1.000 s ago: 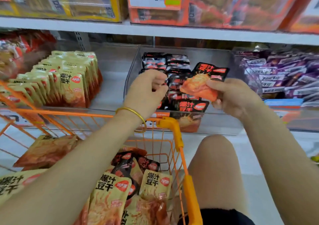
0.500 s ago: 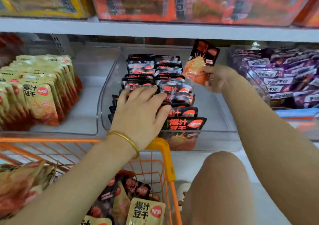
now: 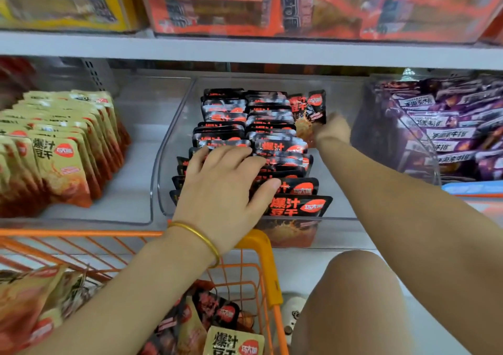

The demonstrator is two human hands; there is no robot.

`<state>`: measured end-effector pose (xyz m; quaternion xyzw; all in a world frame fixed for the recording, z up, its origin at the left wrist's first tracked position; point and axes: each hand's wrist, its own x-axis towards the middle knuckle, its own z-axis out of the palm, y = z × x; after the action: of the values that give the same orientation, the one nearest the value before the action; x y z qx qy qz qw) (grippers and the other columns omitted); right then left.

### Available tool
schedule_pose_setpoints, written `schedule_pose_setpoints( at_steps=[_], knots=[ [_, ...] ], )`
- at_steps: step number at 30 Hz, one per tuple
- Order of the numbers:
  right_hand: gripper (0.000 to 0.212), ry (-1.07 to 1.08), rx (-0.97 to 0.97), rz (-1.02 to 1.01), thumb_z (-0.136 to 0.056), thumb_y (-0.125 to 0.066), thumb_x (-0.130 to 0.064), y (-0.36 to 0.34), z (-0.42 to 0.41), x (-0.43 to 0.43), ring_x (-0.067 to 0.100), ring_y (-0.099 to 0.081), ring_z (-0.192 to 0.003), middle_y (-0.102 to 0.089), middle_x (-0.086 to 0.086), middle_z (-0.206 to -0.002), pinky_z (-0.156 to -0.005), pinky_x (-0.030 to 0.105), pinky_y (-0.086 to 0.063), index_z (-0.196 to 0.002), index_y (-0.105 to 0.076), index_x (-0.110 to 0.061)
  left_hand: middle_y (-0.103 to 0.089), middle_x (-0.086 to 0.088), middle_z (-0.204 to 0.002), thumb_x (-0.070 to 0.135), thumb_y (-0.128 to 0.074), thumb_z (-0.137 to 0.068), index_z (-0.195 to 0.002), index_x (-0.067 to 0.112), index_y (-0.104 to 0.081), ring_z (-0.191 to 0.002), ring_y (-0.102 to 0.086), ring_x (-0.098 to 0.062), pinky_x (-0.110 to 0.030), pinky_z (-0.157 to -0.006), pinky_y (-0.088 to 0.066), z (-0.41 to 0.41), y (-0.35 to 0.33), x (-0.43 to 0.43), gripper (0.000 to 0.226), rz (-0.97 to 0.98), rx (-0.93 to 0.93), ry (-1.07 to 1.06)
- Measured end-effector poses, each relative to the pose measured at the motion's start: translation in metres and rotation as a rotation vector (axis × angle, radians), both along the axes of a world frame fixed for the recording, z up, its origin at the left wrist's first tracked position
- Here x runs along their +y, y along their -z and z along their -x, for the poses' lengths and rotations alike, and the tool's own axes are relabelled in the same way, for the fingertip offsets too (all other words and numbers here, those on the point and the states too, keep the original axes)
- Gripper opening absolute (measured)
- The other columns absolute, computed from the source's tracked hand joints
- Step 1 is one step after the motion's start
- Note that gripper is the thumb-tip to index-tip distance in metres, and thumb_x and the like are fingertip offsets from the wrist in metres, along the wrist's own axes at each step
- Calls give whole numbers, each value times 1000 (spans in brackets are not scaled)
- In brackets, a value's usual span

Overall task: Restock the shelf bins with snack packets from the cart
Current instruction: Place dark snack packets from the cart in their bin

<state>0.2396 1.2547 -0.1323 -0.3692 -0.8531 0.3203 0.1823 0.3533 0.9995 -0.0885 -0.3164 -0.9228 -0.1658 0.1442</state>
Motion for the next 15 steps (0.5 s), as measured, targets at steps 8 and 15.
schedule_pose_setpoints(
  at_steps=[8, 15],
  knots=[
    [39, 4, -10, 81, -87, -64, -31, 4, 13, 1, 36, -55, -112, -56, 17, -122, -92, 46, -48, -117, -51, -8, -59, 2, -123, 52, -29, -89, -117, 23, -61, -120, -47, -21, -42, -106, -27, -1, 0, -6, 51, -37, 38, 27],
    [56, 1, 92, 126, -84, -69, -26, -31, -15, -7, 32, -58, -111, -53, 22, -125, -94, 42, -48, -122, -42, 5, -59, 7, -119, 42, -40, -88, -114, 24, -62, -110, -49, -16, -30, -89, -28, -24, -11, -48, 39, -148, 102, 37]
  ],
)
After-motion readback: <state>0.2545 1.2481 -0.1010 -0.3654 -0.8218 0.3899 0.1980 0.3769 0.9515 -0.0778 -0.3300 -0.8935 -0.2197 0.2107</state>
